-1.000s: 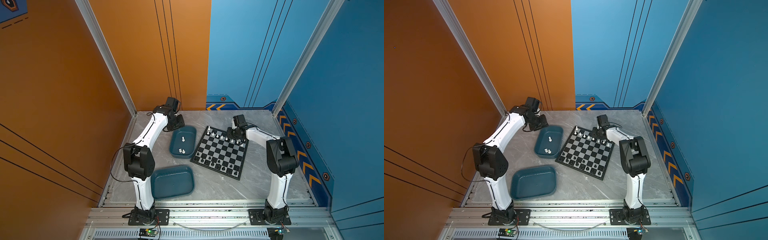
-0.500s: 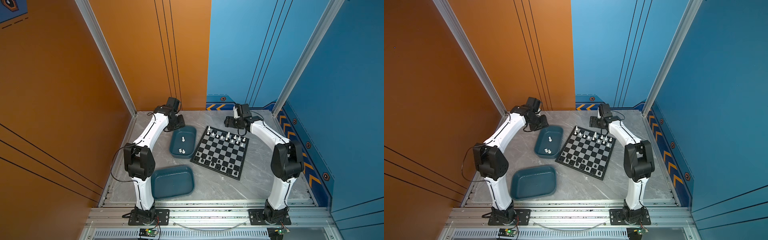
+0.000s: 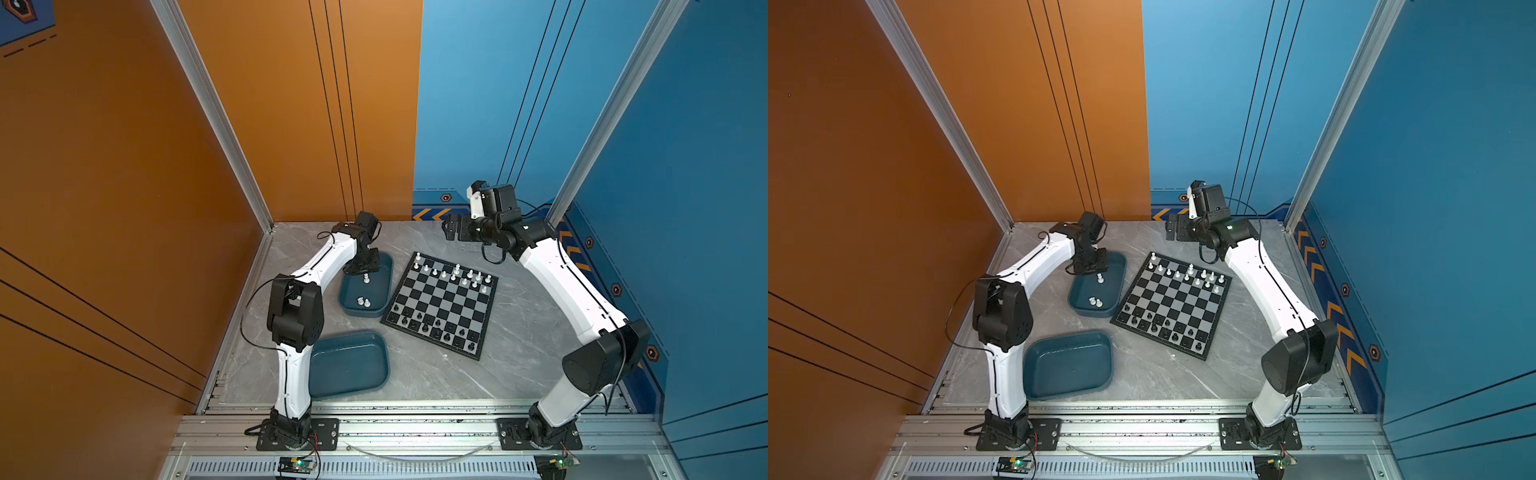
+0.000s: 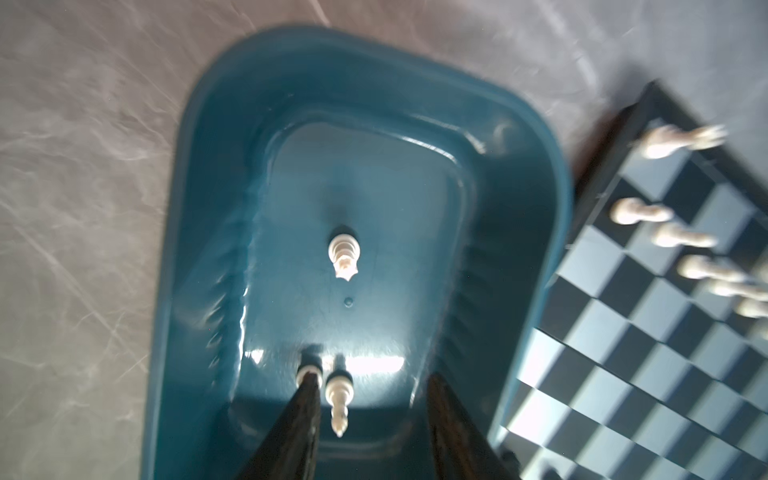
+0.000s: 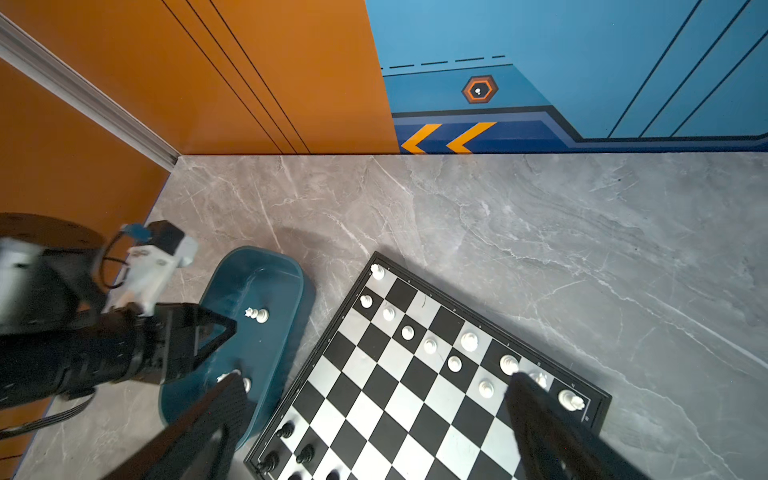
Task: Set up the chess pieces on the board
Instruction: 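Open the right gripper and raise it away from the board, then lower the left gripper into the teal tray and close on the white king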
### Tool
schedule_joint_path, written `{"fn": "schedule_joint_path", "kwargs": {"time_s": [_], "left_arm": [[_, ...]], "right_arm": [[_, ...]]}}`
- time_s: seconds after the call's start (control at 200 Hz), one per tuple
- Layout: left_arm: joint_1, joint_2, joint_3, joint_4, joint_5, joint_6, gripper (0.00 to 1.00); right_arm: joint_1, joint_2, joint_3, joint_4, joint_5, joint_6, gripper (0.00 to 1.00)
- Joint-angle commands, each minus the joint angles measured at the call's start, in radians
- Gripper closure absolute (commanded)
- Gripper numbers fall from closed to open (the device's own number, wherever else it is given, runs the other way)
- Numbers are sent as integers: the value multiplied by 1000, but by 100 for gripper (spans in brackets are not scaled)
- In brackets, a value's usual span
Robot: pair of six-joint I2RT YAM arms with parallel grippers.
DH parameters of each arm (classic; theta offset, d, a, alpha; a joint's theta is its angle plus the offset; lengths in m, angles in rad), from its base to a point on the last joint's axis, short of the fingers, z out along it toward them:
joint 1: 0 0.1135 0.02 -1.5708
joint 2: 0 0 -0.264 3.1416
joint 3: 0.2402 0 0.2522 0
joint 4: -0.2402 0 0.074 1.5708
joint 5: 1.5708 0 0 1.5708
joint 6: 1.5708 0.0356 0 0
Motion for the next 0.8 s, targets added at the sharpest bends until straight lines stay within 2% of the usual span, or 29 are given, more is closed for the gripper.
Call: {"fn": "schedule_joint_path", "kwargs": {"time_s": [0.0, 0.075, 0.34, 0.591, 0.796], "left_arm": [[3, 49, 45, -28, -41, 39, 60], [5, 81, 74, -49, -49, 43, 64], [12, 135, 117, -57, -107, 72, 64], [16, 196, 196, -84, -106, 84, 65], [14, 211, 199, -91, -111, 85, 67]], "right_arm": [[6, -27, 14, -87, 44, 4, 0], [4, -43, 5, -91, 53, 3, 0], [-1, -69, -59, -87, 62, 3, 0], [-27, -95, -82, -96, 62, 0, 0], [-39, -104, -87, -97, 59, 0, 0]]}}
